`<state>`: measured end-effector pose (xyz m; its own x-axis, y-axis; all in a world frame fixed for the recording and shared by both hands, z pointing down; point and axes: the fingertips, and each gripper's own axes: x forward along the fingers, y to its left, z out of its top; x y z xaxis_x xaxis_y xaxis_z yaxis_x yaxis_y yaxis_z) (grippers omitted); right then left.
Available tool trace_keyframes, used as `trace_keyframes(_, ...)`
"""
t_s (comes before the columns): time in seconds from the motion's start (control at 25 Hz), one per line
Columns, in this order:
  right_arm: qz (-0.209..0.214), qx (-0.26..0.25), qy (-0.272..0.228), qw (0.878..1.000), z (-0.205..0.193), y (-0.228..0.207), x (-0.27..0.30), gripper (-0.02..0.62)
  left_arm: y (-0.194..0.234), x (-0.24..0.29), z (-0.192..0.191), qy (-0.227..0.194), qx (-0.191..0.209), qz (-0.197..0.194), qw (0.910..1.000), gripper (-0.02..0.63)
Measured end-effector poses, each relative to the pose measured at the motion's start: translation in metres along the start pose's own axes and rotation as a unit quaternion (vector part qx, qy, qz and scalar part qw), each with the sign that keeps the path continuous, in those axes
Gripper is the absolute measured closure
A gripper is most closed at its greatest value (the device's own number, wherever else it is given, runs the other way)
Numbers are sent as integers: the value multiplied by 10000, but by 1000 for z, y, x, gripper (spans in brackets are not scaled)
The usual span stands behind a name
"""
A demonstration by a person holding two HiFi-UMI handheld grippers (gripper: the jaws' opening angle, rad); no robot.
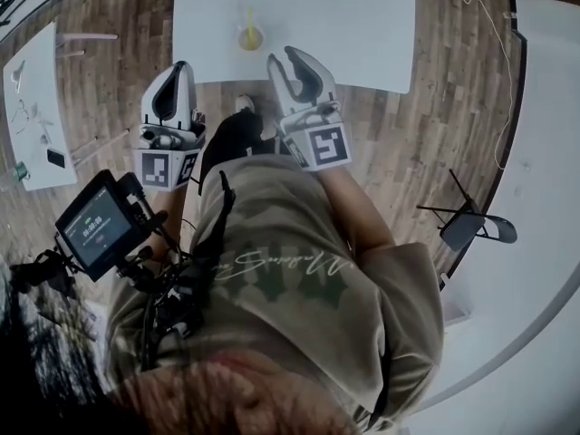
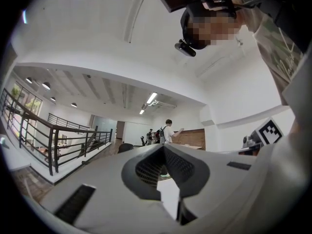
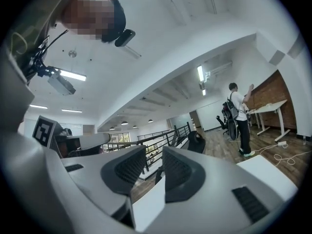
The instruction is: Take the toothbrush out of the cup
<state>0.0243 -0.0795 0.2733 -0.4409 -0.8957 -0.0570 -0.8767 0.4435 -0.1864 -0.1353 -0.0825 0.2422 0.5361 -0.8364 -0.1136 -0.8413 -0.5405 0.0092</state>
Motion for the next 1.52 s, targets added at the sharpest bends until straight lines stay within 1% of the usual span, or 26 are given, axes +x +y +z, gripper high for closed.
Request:
trace_keyframes(0.04,71,63,126,9999,-17,-8,10,474,4,11,-10,19,-24,4,10000,615)
trace_keyframes(0.08,125,108,215,9996,-34,-14,19,474,8,21,-19,7,-92,-7,10000,615)
trace_keyframes(0.16,133,152,241,9995,-62,-25,32,474,11,32,-32,-81,-236,-48,9997,615)
trace_keyframes(0.28,62,123,242,9996,-96,-34,48,474,19,29,-54,-55,-129,5,9999,615)
trace_keyframes(0.4,212,36,417,9989,-138,-35,61,474,19,33,-76,32,-221,-27,9997,615)
trace_keyframes(0.44,315,62,564,9979,-155,-35,66,474,22,36,-89,25,-241,-53,9997,615)
trace_keyframes(0.52,458,133,884,9949,-196,-42,81,474,29,49,-126,-18,-358,-145,9993,615)
trace_keyframes(0.6,464,132,1021,9936,-233,-54,96,474,35,62,-159,-13,-468,-168,9988,615)
trace_keyframes(0.64,441,119,1057,9933,-244,-58,102,474,38,65,-166,-5,-470,-148,9988,615)
trace_keyframes(0.72,412,87,1108,9929,-252,-62,106,474,38,66,-166,-45,-484,-128,9987,615)
trace_keyframes(0.84,536,-55,1158,9918,-254,-62,111,474,42,64,-157,-144,-546,-112,9983,615)
trace_keyframes(1.0,670,-89,1124,9914,-266,-70,113,474,46,60,-159,-94,-544,-52,9985,615)
trace_keyframes(1.08,763,-33,1134,9906,-269,-71,115,463,46,58,-160,-98,-534,-34,9985,615)
trace_keyframes(1.16,899,-49,1123,9896,-267,-68,121,434,49,55,-163,-64,-541,7,9985,615)
trace_keyframes(1.32,1091,-254,1170,9868,-264,-61,127,434,50,55,-161,-39,-537,69,9985,615)
trace_keyframes(1.44,1129,-195,1272,9852,-272,-65,129,434,49,56,-159,-37,-474,80,9988,615)
trace_keyframes(1.52,1157,-102,1327,9843,-278,-67,130,434,47,56,-160,-46,-539,28,9985,615)
